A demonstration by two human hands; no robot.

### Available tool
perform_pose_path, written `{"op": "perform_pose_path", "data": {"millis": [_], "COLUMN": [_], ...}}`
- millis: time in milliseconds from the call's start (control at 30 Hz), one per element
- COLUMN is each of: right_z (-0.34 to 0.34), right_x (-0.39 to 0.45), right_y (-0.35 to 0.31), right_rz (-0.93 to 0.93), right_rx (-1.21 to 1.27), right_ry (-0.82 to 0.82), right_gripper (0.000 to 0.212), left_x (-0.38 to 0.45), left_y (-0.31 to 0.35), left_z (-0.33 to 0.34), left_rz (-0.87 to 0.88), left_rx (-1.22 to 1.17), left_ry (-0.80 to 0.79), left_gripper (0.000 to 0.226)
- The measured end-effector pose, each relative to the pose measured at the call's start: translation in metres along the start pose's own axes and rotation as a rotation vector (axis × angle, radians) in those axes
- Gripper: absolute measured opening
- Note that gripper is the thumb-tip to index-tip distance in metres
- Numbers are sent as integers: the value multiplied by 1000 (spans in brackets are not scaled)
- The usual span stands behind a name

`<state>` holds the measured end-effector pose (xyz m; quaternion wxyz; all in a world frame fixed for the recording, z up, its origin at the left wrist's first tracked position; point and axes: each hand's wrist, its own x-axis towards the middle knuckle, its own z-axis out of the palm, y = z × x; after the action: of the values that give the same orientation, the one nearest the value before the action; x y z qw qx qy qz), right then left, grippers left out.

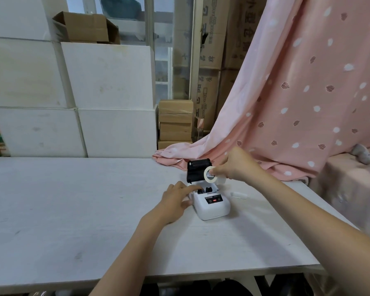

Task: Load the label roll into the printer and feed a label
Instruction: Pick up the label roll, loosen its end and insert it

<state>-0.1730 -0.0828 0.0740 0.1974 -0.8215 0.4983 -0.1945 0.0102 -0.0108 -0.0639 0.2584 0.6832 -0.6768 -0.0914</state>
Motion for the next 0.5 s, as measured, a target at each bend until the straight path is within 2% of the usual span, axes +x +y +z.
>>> {"op": "perform_pose_path", "data": {"millis": [133,300,500], "right_z": [-2,5,13], "right_x": [11,14,18], "right_y": [-15,-31,-44], "right_rz": [-16,-87,-165], "right_rx": [-175,-343,-463], "right_ry": [-85,-196,-238], "right_gripper": [34,27,38], "left_x": [-4,-5,-7], "left_y": [1,-2,0], "left_z": [6,9,8], "left_rz": [29,45,58], "left_rx": [-2,7,-71], "left_ry": [77,123,171], "left_gripper": [47,48,44]}}
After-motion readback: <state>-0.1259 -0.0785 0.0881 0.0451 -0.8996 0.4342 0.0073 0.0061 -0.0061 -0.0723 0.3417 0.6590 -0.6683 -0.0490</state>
